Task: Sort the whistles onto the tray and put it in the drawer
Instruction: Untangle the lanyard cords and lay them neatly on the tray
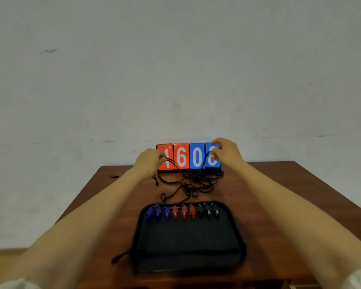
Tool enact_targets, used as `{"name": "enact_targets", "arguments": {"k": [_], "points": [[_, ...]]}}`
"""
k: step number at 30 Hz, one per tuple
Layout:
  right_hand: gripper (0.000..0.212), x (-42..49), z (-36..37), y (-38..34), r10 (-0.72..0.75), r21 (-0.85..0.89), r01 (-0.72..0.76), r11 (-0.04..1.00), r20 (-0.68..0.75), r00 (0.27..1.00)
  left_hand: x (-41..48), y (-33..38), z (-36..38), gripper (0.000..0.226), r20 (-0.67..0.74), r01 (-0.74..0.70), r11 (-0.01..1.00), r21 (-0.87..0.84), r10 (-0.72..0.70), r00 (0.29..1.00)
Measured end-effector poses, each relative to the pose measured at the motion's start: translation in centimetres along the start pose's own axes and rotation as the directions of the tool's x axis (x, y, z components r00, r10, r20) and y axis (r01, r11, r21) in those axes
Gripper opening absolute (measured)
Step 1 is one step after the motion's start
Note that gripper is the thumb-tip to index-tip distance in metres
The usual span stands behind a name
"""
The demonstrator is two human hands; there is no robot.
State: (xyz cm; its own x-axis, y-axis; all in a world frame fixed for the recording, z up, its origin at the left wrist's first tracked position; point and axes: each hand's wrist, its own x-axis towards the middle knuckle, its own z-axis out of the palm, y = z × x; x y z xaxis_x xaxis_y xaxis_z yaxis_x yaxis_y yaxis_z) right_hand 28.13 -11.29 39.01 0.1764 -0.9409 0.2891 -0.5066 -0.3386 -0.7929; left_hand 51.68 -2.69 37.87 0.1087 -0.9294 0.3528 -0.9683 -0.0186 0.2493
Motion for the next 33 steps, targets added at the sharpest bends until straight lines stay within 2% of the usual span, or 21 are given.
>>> {"name": "enact_targets", "arguments": {"k": [2, 4, 11, 16, 19, 21, 23, 26, 33], "points": [[0.013, -0.8, -0.5, 1.8, 0.041, -0.075, -0.041, 0.996, -0.009, 0.999, -1.4, -1.2, 0.9, 0.027, -0.009, -0.008, 0.992, 0.129, 0.009, 1.0], [0.015, -1.8, -1.0, 3.7, 0.044, -0.191, -0.042, 0.981, 0.005, 0.999, -2.8, -2.1, 1.7, 0.029, 0.016, 0.006, 0.985, 0.173, -0.009, 1.0], [0.023, -5.5, -1.1, 9.5, 0.247, -0.323, -0.236, 0.916, -0.009, 0.969, -7.3, -4.2, 3.4, 0.032, 0.242, 0.081, 0.997, -0.013, -0.075, 0.967], [0.026, -7.4, -0.7, 11.5, 0.29, -0.396, -0.286, 0.873, -0.05, 0.956, -9.8, -5.5, 4.6, 0.032, 0.303, 0.129, 0.991, -0.042, -0.11, 0.947], [0.028, -8.0, -0.5, 12.8, 0.291, -0.426, -0.292, 0.856, -0.07, 0.954, -11.5, -6.7, 5.4, 0.03, 0.348, 0.201, 0.971, -0.127, -0.146, 0.926], [0.029, -8.4, -0.1, 13.8, 0.289, -0.442, -0.29, 0.849, -0.072, 0.955, -12.5, -6.9, 6.1, 0.023, 0.344, 0.25, 0.952, -0.178, -0.178, 0.922], [0.028, -9.3, 0.2, 14.3, 0.297, -0.436, -0.3, 0.849, -0.077, 0.952, -13.4, -7.0, 6.7, 0.009, 0.292, 0.338, 0.913, -0.23, -0.267, 0.918], [0.03, -10.8, 0.7, 15.1, 0.337, -0.414, -0.336, 0.846, -0.073, 0.939, -14.9, -7.3, 7.8, 0.021, 0.245, 0.434, 0.873, -0.223, -0.381, 0.892], [0.043, -14.4, 1.1, 16.6, 0.418, -0.282, -0.417, 0.864, -0.06, 0.907, -17.1, -7.2, 9.5, 0.021, 0.214, 0.526, 0.806, -0.271, -0.482, 0.849]]}}
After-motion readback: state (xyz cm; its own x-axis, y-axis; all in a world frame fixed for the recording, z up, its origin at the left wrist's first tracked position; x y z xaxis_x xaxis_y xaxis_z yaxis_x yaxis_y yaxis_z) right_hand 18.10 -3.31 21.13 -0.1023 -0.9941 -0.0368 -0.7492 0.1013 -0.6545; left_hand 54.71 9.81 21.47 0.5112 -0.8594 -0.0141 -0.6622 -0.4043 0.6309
